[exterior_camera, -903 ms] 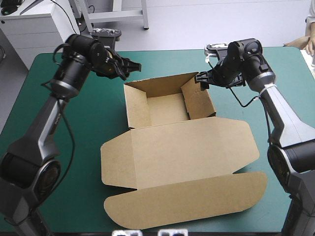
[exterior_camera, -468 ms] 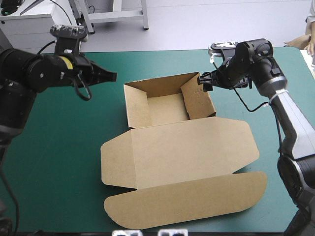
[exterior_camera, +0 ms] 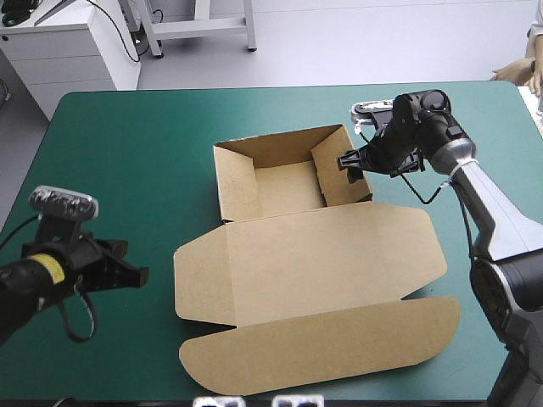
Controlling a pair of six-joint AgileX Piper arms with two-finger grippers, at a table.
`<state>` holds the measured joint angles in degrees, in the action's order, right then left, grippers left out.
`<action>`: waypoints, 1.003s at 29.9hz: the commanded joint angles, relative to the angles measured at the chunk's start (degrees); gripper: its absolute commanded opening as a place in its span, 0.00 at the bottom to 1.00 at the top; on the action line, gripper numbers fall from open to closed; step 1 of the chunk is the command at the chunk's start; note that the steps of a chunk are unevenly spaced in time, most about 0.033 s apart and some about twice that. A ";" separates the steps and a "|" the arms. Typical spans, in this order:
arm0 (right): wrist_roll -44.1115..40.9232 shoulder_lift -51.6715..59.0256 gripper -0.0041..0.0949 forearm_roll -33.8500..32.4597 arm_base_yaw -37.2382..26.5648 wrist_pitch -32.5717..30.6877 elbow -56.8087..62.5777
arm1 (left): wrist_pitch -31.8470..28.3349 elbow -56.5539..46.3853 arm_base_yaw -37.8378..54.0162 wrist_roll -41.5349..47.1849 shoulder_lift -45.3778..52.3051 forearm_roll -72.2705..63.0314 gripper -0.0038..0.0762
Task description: Fold the box
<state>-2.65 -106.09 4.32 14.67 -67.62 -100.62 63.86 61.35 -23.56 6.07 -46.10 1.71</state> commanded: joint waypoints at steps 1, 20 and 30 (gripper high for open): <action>1.78 0.14 0.81 3.00 -0.23 1.47 -1.06 | -8.44 -6.76 -0.18 0.40 8.81 0.21 0.04; 5.00 -5.09 0.03 9.24 -0.23 -4.05 -5.88 | -11.81 -22.70 -0.18 -0.35 30.48 0.15 0.04; 7.29 2.56 0.02 -4.32 -5.85 -4.05 -11.69 | -11.57 -22.93 -0.18 -0.44 30.58 0.41 0.04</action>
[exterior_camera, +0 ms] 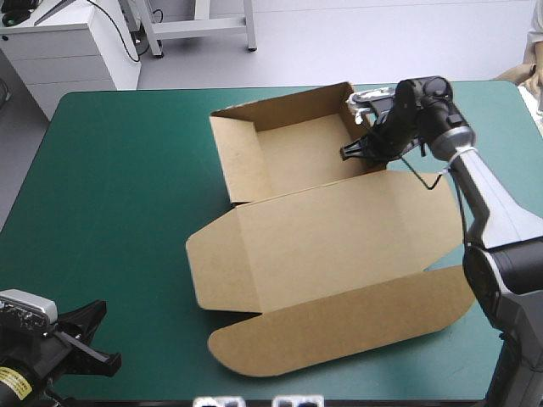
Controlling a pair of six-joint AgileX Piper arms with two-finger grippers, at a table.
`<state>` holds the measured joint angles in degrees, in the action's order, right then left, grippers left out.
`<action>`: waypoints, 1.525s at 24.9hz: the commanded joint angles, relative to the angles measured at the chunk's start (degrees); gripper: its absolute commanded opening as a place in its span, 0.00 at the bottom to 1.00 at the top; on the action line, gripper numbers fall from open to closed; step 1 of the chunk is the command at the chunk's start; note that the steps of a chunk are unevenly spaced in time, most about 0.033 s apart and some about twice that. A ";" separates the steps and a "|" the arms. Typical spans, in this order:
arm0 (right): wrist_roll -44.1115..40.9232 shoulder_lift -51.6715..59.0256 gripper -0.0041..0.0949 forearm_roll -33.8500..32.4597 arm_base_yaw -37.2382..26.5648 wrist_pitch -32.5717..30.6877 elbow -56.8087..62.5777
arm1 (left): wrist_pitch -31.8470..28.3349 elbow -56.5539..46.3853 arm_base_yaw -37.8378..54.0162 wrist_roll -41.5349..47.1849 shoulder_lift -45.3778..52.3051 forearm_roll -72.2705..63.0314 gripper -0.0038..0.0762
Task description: Fold the box
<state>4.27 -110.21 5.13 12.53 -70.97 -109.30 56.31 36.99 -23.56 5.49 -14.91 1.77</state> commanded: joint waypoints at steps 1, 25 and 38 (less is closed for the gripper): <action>0.36 8.16 0.02 -8.08 -5.36 -0.70 -3.01 | -4.02 1.43 -0.18 0.14 -0.61 0.21 0.04; 1.99 0.89 0.04 6.18 -40.37 -0.70 1.84 | -3.70 1.43 -0.18 0.28 -0.61 0.29 0.04; 0.96 6.11 0.81 3.75 -40.37 -0.81 2.63 | -2.87 1.43 -0.18 0.28 -0.61 0.07 0.04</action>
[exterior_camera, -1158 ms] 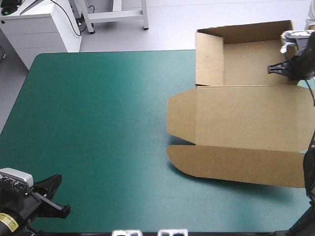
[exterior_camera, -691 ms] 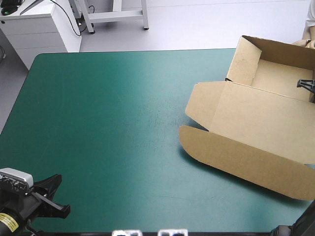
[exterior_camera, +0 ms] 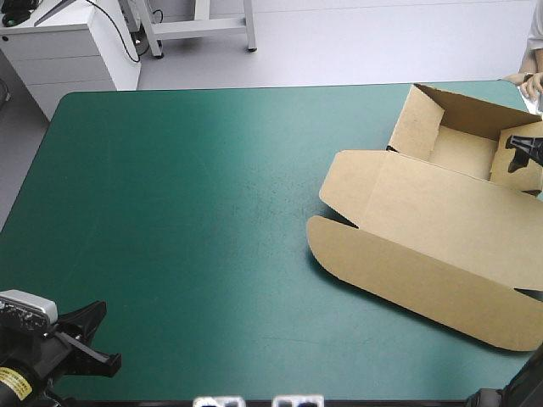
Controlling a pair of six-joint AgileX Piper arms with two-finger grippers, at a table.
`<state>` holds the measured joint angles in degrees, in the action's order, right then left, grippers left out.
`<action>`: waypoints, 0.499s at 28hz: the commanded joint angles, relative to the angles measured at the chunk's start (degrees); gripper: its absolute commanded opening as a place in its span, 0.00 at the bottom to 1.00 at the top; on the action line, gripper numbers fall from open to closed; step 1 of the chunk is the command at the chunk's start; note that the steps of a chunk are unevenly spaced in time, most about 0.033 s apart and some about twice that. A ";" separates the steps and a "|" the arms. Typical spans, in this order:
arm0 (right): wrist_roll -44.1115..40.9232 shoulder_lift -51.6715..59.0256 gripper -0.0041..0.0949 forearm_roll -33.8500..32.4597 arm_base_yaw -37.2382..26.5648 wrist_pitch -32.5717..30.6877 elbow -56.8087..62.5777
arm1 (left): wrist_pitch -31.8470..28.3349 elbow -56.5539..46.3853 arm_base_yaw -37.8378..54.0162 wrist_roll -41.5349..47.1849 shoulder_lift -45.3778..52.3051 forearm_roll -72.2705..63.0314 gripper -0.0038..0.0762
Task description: Fold the box
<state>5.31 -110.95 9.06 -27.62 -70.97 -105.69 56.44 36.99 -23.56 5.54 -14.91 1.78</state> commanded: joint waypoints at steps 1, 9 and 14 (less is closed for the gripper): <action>-0.07 8.45 0.81 0.12 -0.21 -0.81 -1.00 | -2.83 1.43 -0.18 0.23 -0.61 0.07 0.04; 4.76 25.06 0.61 15.12 0.67 -0.81 -0.61 | -2.47 1.43 -0.18 0.31 -0.61 -0.08 0.04; 7.39 35.48 0.08 14.05 13.56 -0.71 2.02 | -2.47 1.43 -0.18 0.48 -0.61 -0.50 0.04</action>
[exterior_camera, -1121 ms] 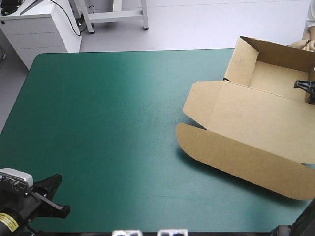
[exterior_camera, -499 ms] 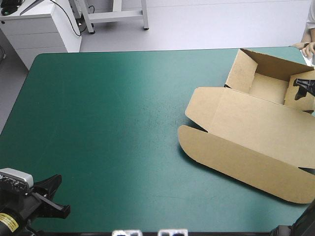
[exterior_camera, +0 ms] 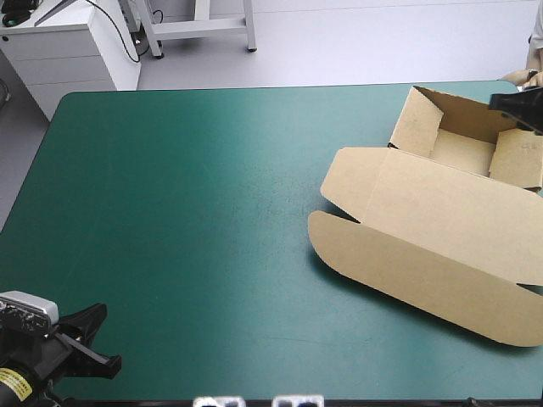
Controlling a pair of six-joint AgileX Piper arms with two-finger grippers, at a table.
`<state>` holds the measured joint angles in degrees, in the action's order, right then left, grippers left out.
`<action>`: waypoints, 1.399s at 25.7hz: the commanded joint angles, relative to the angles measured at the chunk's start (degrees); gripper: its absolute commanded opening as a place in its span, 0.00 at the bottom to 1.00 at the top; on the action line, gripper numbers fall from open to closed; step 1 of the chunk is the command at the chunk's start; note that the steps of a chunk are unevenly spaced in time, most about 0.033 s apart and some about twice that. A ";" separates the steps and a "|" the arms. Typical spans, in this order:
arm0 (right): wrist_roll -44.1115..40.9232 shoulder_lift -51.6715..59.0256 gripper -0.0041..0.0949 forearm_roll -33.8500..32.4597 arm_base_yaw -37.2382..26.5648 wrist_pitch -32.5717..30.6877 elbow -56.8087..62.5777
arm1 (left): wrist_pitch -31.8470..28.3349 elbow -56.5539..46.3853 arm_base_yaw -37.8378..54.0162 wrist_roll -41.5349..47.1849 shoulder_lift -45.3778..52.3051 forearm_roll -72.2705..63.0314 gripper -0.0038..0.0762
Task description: Fold the box
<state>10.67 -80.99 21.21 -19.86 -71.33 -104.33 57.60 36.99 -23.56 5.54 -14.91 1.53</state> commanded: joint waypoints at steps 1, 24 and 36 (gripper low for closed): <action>2.44 6.79 0.02 1.90 8.69 -0.35 1.88 | -3.63 1.43 -0.18 0.48 -0.61 -0.25 0.04; -10.19 63.55 0.03 -24.32 40.00 27.34 66.73 | -5.79 0.98 -0.18 -6.47 11.25 -2.48 0.04; -10.19 71.87 0.03 -20.11 40.00 29.20 74.83 | -5.18 -5.96 -0.18 -7.14 16.31 -9.97 0.04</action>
<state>0.34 -8.68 0.82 20.00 -46.49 -28.79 55.92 30.62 -23.56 -1.51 1.00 -6.76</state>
